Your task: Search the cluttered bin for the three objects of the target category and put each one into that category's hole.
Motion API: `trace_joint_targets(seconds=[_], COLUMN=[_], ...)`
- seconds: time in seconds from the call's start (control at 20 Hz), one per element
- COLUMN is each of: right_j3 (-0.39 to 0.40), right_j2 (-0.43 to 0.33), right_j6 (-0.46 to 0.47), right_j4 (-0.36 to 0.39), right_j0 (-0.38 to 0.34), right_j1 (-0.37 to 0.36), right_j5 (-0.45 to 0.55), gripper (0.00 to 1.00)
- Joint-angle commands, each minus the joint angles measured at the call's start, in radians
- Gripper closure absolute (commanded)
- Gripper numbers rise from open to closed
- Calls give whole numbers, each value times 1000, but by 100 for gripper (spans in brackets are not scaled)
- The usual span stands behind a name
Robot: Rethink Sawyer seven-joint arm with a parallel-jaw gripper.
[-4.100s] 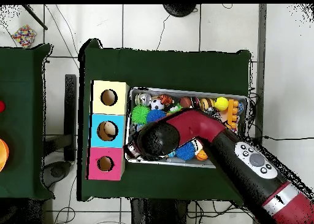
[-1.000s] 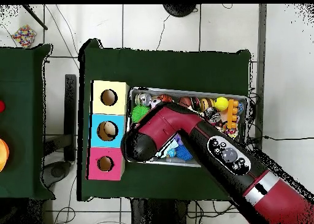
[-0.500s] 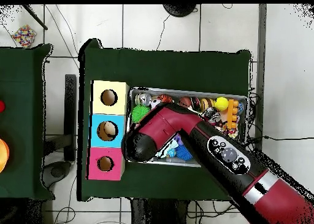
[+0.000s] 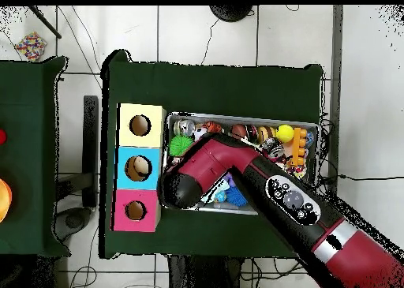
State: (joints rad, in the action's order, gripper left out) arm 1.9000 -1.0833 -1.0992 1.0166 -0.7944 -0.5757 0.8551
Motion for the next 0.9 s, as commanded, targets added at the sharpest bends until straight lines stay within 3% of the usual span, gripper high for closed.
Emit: trace_joint_targets(seconds=[0.05, 0.9], right_j3=[-33, -18], right_j2=[81, 109], right_j6=[193, 191], right_j4=[96, 133], right_j0=[15, 19], right_j1=[38, 24], right_j5=[-60, -119], gripper=[0, 0])
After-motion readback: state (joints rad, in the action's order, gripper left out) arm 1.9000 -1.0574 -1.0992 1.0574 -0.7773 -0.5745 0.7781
